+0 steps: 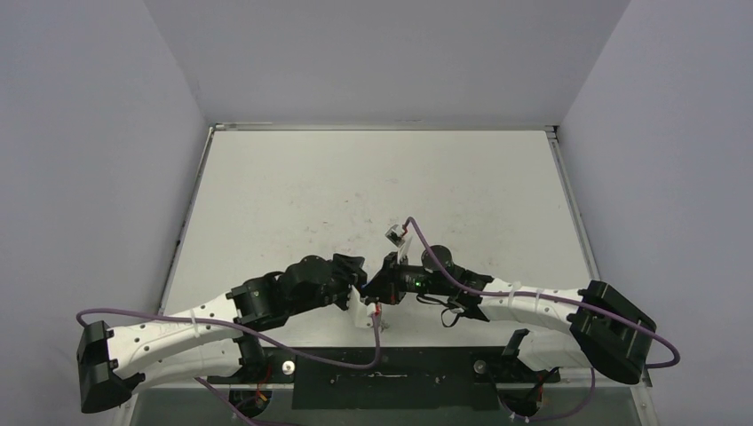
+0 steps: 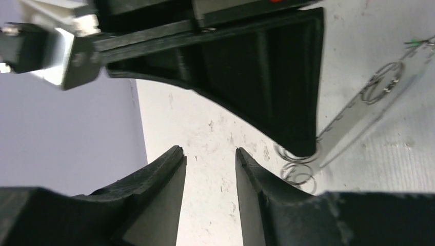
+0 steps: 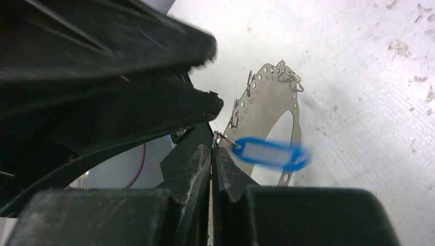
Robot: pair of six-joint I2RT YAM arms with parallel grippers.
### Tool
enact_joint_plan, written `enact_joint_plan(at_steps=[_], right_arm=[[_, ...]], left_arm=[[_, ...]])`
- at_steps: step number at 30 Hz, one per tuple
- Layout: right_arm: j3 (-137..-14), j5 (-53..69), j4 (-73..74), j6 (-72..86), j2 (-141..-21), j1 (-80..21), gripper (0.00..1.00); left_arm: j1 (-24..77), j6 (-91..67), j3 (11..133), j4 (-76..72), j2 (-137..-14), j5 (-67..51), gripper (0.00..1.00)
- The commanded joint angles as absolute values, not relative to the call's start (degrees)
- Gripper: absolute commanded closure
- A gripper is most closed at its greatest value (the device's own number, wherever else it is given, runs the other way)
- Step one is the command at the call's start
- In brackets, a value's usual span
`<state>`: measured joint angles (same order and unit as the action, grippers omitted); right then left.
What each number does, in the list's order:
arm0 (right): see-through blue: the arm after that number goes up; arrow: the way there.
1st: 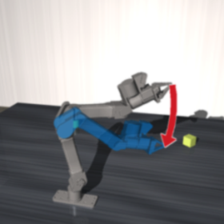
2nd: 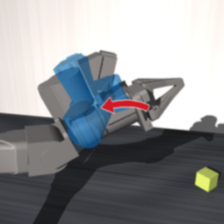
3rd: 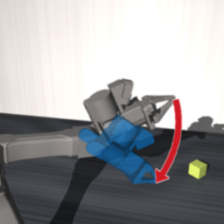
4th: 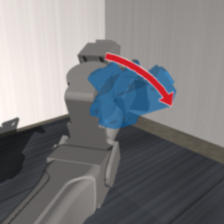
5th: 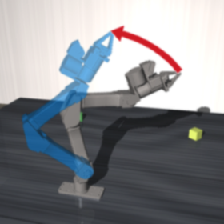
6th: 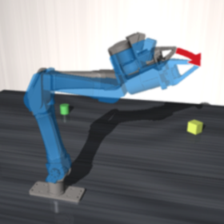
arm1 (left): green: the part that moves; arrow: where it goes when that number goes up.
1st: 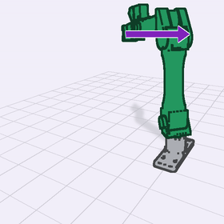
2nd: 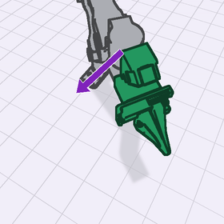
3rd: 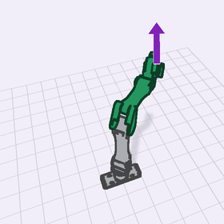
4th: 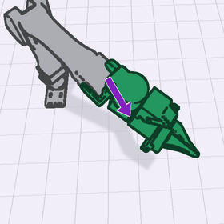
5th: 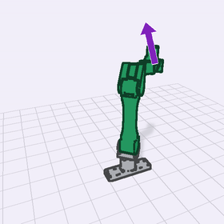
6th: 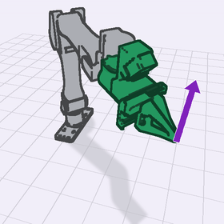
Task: Put the keys on the keyring
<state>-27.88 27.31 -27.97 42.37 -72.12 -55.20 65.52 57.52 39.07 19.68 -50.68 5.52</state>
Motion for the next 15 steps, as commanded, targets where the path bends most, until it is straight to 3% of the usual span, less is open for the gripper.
enact_joint_plan(at_steps=[1, 4, 6, 15], right_arm=[[-27.2, 30.4, -31.7, 44.0, -71.5, -55.1, 1.0], [-26.6, 30.7, -32.1, 44.6, -70.8, -55.1, 1.0], [-26.2, 30.7, -32.1, 44.7, -70.1, -55.0, 1.0], [-23.7, 30.7, -30.6, 40.0, -64.2, -54.5, 1.0]], left_arm=[[65.1, 58.8, 35.8, 4.8, -47.5, 3.1, 0.58], [65.0, 57.8, 34.5, 2.8, -47.8, 3.4, 0.42], [65.0, 56.8, 34.5, 3.2, -48.1, 4.5, 0.38], [65.0, 41.5, 35.3, 9.8, -41.1, 8.0, 0.37]])
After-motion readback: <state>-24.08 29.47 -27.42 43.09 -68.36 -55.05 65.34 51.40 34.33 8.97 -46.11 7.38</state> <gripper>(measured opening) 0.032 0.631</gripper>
